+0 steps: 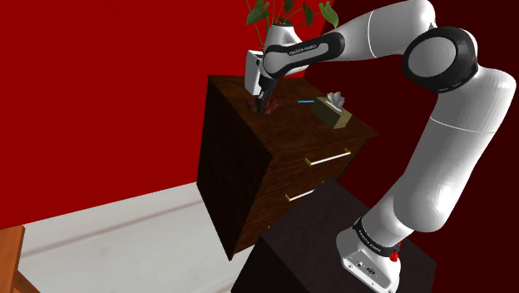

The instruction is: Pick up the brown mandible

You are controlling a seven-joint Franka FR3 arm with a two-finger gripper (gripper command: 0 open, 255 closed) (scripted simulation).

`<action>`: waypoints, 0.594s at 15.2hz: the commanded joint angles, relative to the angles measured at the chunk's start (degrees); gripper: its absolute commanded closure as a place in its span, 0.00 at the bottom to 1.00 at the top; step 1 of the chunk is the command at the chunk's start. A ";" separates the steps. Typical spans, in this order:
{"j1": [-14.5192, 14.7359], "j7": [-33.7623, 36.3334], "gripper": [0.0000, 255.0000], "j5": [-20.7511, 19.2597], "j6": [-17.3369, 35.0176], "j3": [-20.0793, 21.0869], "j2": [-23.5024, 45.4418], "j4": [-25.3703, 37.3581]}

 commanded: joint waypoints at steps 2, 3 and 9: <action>0.00 -0.23 1.00 0.06 -2.00 0.00 -0.91 1.11; 0.01 -0.30 1.00 0.08 -2.67 0.00 -1.22 1.48; 0.06 -0.70 1.00 0.20 -6.79 0.02 -2.84 3.99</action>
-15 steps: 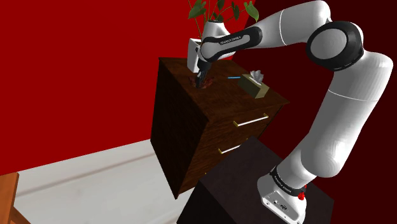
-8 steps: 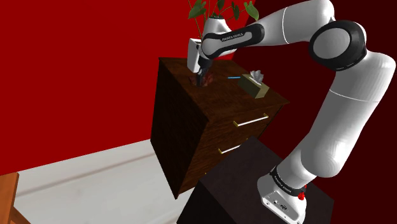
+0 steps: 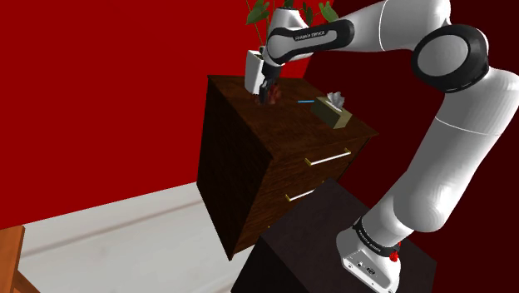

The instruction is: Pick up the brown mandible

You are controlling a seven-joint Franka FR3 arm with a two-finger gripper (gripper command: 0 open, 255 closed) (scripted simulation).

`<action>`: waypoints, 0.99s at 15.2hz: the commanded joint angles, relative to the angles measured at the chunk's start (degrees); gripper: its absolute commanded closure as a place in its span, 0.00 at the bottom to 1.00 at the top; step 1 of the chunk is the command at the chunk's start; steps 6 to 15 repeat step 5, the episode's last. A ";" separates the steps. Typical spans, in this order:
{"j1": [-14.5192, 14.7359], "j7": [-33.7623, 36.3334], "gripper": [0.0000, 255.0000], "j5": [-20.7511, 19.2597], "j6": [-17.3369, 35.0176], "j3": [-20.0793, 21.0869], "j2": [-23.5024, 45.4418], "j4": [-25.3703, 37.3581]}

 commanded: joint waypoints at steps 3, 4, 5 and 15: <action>0.10 -0.18 1.00 0.06 -2.86 0.05 -0.96 1.89; 0.10 -0.19 1.00 0.07 -2.96 0.05 -0.99 1.96; 0.10 -0.19 1.00 0.07 -2.97 0.05 -0.99 1.97; 0.10 -0.19 1.00 0.07 -2.97 0.05 -0.99 1.97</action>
